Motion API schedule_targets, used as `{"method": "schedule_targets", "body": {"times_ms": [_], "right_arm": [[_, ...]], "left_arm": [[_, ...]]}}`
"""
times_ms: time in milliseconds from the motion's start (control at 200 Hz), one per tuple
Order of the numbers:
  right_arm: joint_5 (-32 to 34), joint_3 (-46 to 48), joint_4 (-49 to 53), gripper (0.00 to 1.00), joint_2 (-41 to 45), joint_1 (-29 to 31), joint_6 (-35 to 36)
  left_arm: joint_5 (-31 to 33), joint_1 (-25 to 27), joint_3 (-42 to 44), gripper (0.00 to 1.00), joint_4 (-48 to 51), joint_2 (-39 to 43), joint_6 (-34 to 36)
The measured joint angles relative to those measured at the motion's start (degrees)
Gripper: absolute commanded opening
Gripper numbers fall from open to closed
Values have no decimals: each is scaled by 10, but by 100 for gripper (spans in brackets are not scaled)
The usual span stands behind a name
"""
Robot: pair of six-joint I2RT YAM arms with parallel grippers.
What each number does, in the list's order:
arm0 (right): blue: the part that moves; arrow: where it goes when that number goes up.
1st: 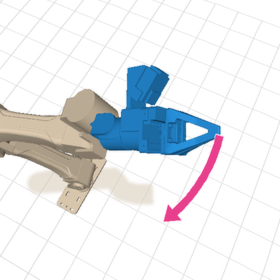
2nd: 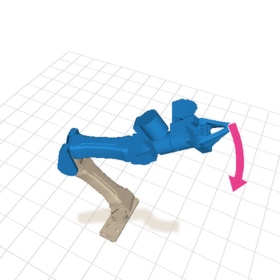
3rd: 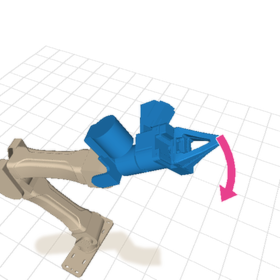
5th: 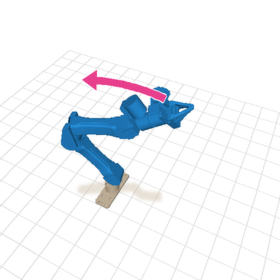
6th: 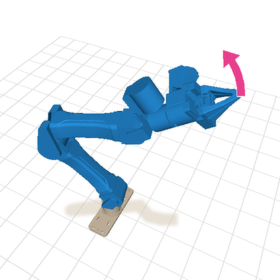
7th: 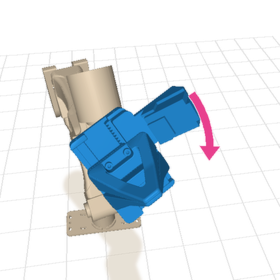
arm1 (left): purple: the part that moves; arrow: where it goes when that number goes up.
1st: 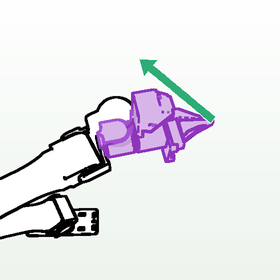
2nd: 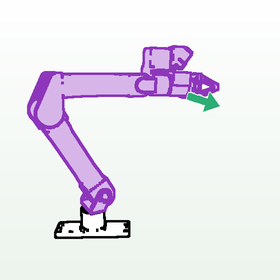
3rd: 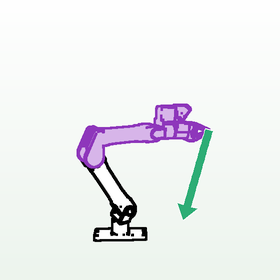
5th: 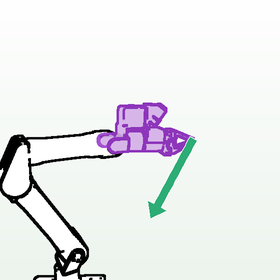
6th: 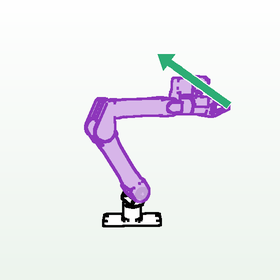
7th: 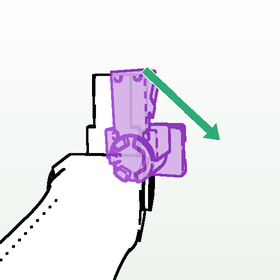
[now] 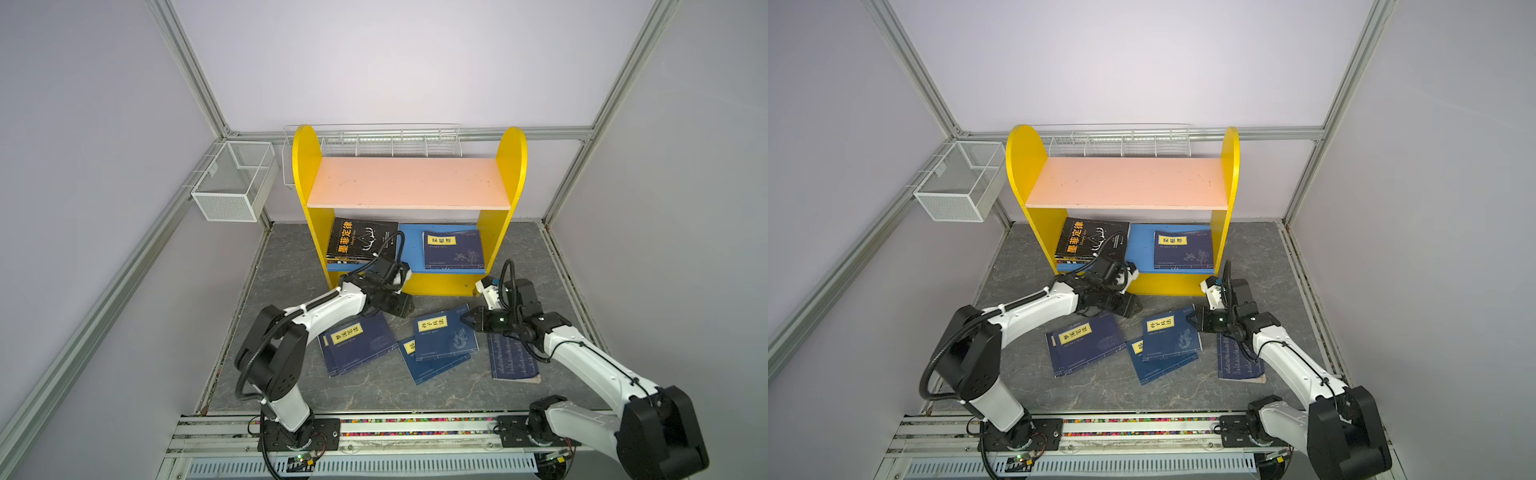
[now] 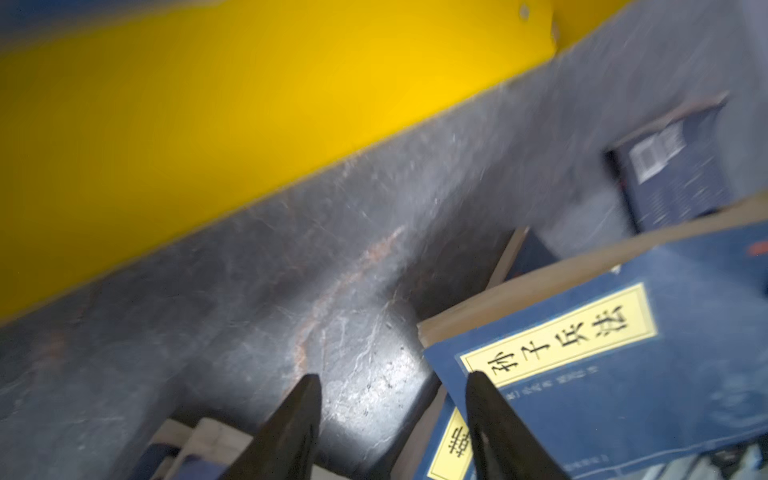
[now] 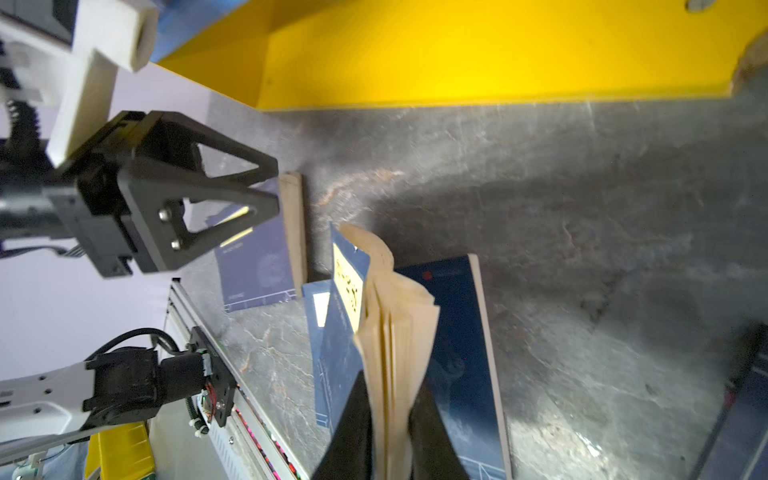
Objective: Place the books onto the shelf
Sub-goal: 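Grasp the blue Sunzi Bingfa book on the pile with both grippers, lift upright, then carry the Sunzi Bingfa book with both grippers toward the blue shelf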
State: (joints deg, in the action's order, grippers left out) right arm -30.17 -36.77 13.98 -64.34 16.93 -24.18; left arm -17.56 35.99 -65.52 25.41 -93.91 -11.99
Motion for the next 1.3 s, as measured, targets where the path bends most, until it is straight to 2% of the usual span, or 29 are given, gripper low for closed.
{"method": "schedule_targets", "body": {"times_ms": [95, 175, 350, 445, 600, 745, 880, 990, 1060, 1160, 1200, 1265, 1300], "right_arm": [[-42, -4, -36, 7, 23, -16, -11], [-82, -10, -72, 6, 33, -33, -30], [-139, -20, -146, 6, 35, -47, -73], [-162, -40, -165, 7, 23, -54, -85], [-167, -62, -198, 7, 2, -66, -99], [-169, -68, -215, 7, -16, -67, -110], [-170, -67, -223, 6, -23, -67, -119], [-167, -67, -224, 6, -22, -67, -118], [-157, -67, -219, 7, -22, -70, -117], [-143, -67, -212, 15, -21, -71, -113], [-134, -67, -205, 24, -18, -71, -110], [-109, -69, -189, 50, -12, -71, -103], [-89, -70, -176, 56, -8, -71, -100]], "left_arm": [[-70, -48, 36, 77, -47, 53, -36], [-127, -64, 69, 83, -73, 87, -55], [-231, -63, 125, 85, -117, 115, -93], [-273, -63, 147, 82, -142, 115, -117], [-313, -63, 153, 62, -181, 115, -148], [-336, -63, 153, 54, -222, 115, -178], [-345, -59, 152, 30, -235, 112, -191], [-348, -59, 151, 0, -236, 110, -192], [-349, -59, 147, 0, -240, 110, -193], [-343, -58, 145, 0, -245, 113, -193], [-337, -58, 145, 0, -247, 117, -193], [-323, -53, 145, 0, -251, 128, -194], [-311, -52, 145, 0, -256, 134, -197]]}}
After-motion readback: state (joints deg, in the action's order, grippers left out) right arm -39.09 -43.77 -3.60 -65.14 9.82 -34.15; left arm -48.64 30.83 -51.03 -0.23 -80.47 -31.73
